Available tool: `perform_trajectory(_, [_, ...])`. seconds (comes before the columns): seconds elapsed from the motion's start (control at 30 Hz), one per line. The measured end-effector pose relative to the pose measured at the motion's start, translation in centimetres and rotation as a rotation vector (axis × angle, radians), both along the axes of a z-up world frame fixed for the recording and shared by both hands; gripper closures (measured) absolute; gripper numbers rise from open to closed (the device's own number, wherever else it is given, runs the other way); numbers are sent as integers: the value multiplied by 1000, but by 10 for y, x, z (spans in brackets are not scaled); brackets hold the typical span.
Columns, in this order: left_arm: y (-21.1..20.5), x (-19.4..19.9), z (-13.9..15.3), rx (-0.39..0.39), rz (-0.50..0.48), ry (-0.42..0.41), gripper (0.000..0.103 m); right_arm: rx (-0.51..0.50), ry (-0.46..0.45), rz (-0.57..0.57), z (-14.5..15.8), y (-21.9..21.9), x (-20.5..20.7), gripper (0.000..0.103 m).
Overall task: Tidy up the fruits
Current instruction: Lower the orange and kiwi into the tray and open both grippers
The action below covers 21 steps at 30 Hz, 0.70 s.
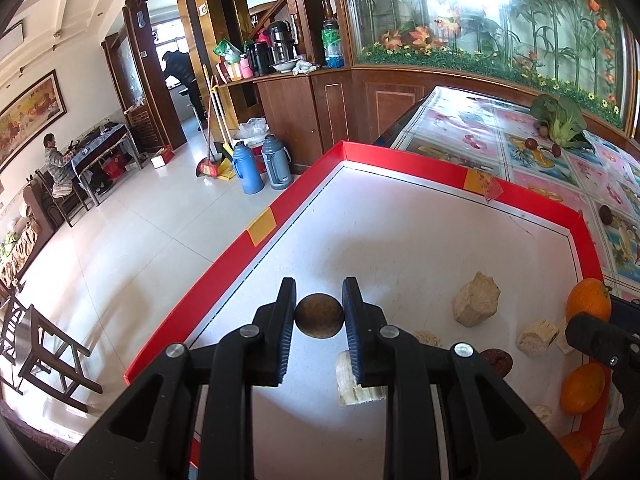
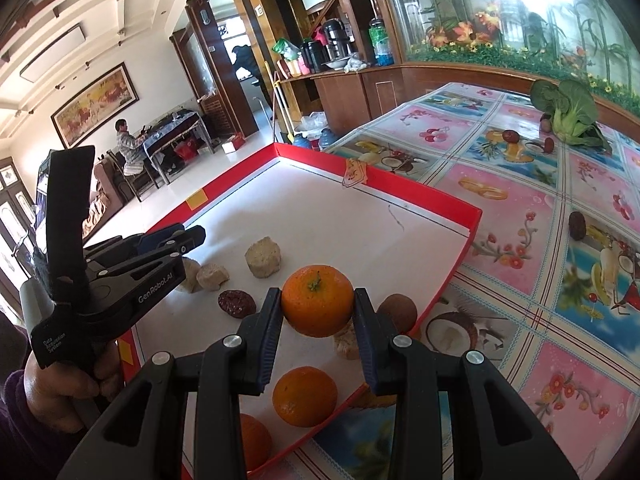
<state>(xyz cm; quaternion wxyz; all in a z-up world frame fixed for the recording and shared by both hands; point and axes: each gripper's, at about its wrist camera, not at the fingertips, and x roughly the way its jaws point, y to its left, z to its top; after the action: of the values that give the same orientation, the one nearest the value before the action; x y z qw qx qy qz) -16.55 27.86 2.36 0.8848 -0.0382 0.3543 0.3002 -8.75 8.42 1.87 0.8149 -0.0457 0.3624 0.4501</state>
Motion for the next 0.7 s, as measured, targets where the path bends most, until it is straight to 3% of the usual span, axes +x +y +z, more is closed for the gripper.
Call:
perform_trajectory(0.53, [-2, 0, -1, 12, 8, 4, 77, -24, -15, 20, -2, 4, -5, 68])
perform_trajectory(0.7, [-1, -2, -1, 12, 16, 2, 64, -16, -18, 34, 0, 4, -8, 61])
